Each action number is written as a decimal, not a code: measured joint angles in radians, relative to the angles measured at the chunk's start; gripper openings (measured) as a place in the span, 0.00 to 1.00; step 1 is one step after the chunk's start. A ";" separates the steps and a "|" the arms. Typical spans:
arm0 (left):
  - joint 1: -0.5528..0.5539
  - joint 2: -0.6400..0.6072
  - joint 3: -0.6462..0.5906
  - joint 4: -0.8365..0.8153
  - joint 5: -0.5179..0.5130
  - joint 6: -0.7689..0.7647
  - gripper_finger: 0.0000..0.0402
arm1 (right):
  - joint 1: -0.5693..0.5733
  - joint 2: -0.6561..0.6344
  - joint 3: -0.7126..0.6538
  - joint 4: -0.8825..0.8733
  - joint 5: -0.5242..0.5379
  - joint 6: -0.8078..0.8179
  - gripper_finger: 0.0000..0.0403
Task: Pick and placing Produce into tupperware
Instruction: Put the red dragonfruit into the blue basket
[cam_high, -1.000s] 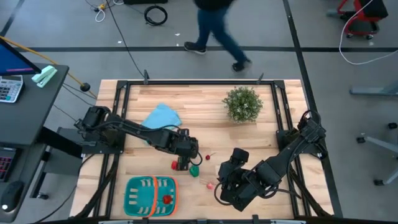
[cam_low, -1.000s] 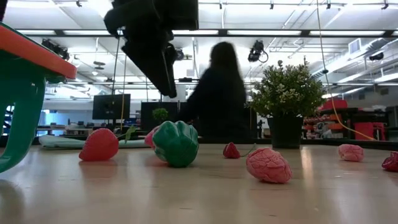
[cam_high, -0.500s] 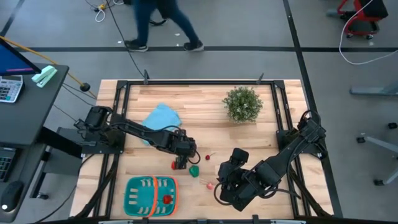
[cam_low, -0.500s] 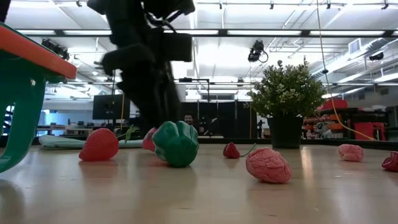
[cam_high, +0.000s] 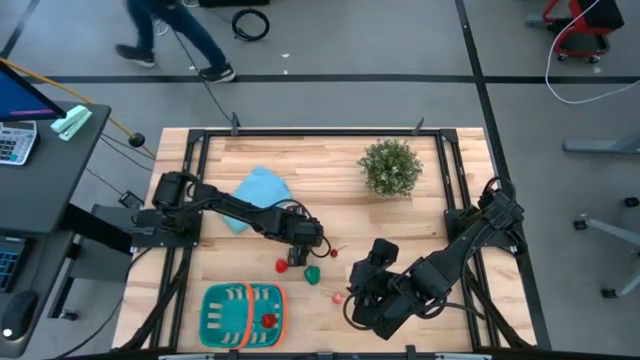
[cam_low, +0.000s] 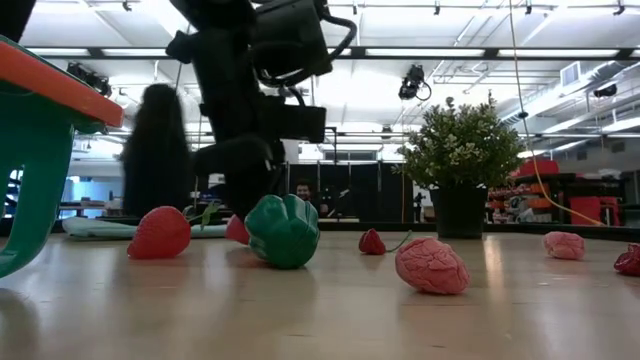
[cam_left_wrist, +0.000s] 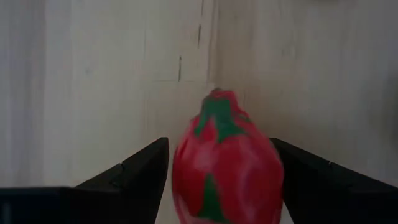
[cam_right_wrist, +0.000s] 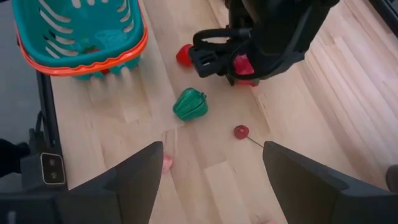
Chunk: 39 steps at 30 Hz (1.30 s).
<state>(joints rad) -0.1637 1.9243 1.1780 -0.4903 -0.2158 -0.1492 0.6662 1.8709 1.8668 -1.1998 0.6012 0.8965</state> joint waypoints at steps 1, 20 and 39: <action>0.000 0.004 0.003 0.000 0.000 -0.006 0.69 | 0.000 0.000 0.000 0.000 0.001 0.000 0.71; -0.054 -0.277 0.000 -0.213 0.058 -0.233 0.58 | 0.005 0.000 0.000 -0.014 0.000 -0.003 0.71; -0.545 -0.365 0.001 -0.242 0.149 -0.751 0.60 | 0.005 0.000 0.000 -0.026 0.000 -0.009 0.71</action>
<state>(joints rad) -0.7087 1.5590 1.1786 -0.7320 -0.0666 -0.9002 0.6708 1.8709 1.8668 -1.2257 0.6016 0.8879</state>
